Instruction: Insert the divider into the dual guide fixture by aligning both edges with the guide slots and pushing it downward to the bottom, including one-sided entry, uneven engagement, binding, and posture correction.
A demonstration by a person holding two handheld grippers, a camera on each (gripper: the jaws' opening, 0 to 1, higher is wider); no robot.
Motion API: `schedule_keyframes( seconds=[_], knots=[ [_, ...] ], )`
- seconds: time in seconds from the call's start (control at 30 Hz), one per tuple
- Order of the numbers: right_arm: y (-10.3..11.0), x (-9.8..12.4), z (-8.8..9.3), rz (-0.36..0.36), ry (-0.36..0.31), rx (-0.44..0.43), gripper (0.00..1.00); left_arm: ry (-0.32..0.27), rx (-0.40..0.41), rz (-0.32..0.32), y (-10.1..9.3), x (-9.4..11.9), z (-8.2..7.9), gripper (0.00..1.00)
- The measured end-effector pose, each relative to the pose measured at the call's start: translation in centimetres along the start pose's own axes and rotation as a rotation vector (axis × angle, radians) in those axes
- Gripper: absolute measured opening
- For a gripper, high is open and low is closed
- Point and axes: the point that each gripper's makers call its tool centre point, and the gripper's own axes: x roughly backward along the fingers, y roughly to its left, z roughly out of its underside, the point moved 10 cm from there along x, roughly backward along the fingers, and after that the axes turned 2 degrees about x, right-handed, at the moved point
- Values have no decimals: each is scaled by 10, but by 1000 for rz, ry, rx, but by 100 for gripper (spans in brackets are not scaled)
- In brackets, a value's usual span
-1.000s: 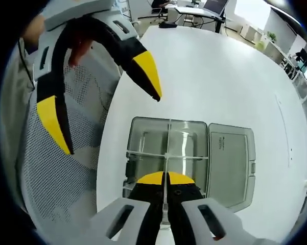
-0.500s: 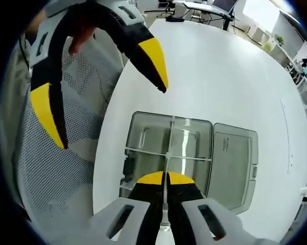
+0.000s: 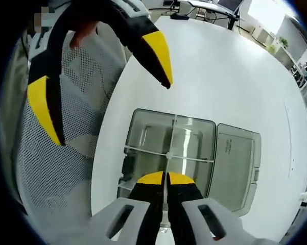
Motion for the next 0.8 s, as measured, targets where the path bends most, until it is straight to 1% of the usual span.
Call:
schedule_keyframes(
  seconds=[0.2, 0.47, 0.57, 0.63, 0.73, 0.8],
  knots=[
    [-1, -1, 1, -5, 2, 9, 0, 0, 2, 0, 0, -1, 1, 56],
    [-1, -3, 2, -2, 0, -12, 0, 0, 4, 0, 0, -1, 1, 56],
    [0, -3, 2, 2, 2, -7, 0, 1, 5, 0, 0, -1, 2, 56],
    [0, -4, 3, 3, 3, -28, 0, 1, 5, 0, 0, -1, 2, 56],
    [0, -5, 3, 5, 3, -16, 0, 2, 4, -1, 0, -1, 2, 55],
    [0, -5, 3, 7, 3, -28, 0, 3, 4, -1, 0, -1, 2, 55]
  ],
)
